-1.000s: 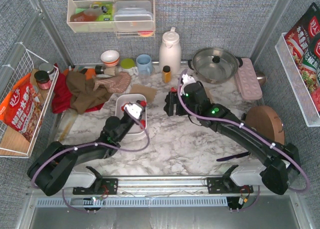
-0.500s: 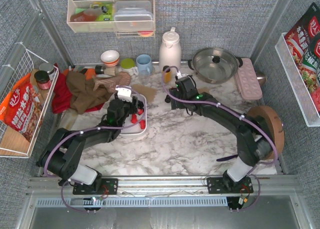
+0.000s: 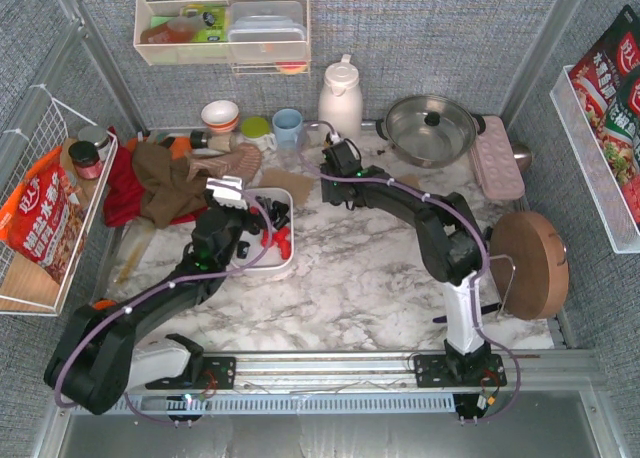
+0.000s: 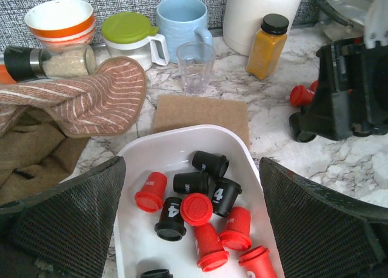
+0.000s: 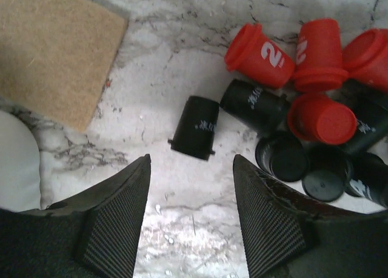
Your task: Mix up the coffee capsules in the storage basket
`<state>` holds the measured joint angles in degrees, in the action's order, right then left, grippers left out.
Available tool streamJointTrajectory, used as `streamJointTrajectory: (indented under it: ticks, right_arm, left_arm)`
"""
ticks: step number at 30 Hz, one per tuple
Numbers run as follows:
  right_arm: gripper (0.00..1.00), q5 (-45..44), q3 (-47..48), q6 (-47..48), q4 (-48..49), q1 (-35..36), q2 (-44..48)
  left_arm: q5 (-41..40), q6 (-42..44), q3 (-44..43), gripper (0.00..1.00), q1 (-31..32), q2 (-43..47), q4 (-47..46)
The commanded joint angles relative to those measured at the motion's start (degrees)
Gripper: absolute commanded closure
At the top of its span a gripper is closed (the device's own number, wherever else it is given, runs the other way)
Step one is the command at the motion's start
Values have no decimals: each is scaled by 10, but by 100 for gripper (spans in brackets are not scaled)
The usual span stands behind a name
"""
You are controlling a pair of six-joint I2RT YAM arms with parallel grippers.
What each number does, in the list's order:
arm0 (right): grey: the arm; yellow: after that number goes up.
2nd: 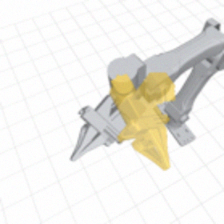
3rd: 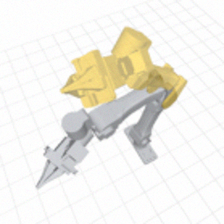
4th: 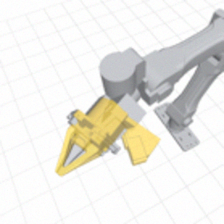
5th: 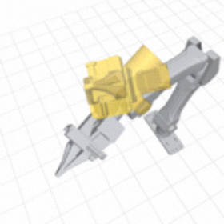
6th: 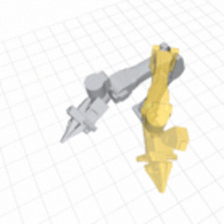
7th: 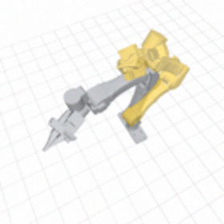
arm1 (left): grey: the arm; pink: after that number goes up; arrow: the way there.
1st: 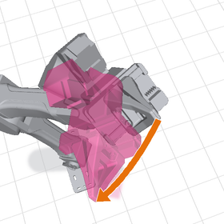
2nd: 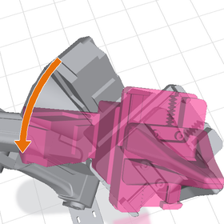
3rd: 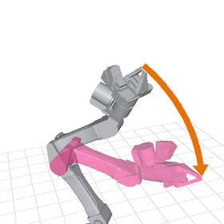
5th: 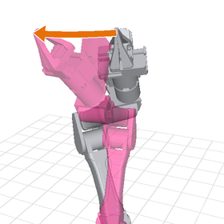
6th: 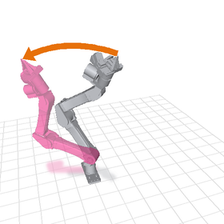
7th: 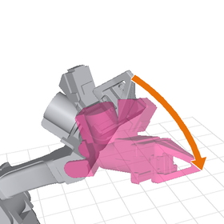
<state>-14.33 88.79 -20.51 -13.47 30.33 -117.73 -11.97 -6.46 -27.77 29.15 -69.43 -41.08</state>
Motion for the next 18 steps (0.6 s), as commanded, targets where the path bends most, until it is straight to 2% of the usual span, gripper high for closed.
streamJointTrajectory:
  ticks: [1, 11, 18]
  right_arm:
    - [40, -18, 46, -24, -21, -1, -39]
    - [44, -30, 127, -41, -83, -3, -110]
    - [54, -31, 126, -39, -88, -4, -115]
  left_arm:
    - [18, 11, 14, 1, 0, 38, 21]
    - [52, 10, 16, 1, 0, 52, 34]
    - [62, -12, 10, 1, 0, 41, 34]
